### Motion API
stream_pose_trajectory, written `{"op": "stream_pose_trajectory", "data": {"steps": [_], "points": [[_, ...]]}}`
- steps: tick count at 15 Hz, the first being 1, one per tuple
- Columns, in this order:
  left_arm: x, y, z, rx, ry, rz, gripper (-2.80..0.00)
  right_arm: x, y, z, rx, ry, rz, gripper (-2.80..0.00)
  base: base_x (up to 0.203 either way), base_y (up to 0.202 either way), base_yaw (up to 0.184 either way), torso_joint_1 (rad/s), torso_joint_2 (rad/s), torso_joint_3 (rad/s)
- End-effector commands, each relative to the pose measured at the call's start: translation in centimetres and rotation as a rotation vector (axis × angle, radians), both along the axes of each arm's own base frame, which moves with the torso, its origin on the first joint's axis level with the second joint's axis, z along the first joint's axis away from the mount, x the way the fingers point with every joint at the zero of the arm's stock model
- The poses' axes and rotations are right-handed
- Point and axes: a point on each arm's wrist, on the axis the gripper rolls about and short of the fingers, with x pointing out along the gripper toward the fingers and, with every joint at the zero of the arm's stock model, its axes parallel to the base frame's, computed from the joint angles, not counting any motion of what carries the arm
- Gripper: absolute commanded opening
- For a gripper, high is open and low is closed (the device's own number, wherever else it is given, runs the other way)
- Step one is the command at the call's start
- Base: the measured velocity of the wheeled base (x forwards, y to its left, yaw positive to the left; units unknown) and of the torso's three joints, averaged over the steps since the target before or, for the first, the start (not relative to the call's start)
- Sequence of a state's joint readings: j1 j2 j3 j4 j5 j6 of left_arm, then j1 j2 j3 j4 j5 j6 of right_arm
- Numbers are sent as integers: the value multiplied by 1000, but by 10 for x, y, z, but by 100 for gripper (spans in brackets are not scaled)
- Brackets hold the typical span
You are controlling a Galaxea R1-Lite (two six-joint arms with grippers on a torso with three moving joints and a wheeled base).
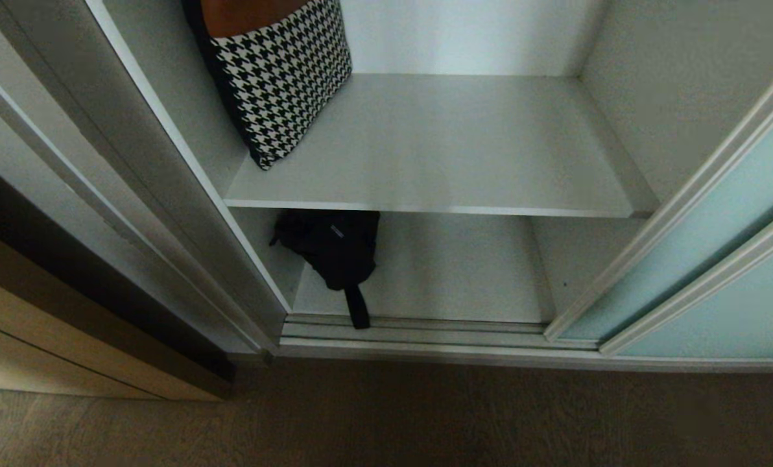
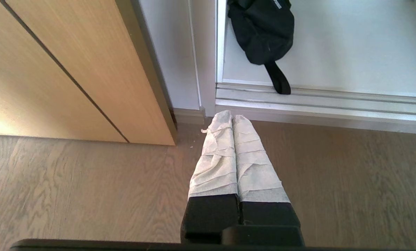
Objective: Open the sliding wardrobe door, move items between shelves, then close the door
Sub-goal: Close the door
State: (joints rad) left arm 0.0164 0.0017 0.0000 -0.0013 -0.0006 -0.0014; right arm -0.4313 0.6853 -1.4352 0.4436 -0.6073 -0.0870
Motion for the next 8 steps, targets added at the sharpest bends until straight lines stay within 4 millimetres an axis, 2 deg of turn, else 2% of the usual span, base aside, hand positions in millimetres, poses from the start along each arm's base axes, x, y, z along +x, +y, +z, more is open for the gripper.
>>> {"op": "stream_pose_trajectory", "data": {"steps": [1,3,8], "points": [[0,0,0,0,1,1,-280,11,-6,1,32,10,-76,-280,0,0,0,0,0,0],[0,0,0,0,1,1,-280,18,-6,4,26,-9,-142,-280,0,0,0,0,0,0],[0,0,0,0,1,0,-280,52,-14,4,-125,-10,-27,-280,0,0,0,0,0,0]]}}
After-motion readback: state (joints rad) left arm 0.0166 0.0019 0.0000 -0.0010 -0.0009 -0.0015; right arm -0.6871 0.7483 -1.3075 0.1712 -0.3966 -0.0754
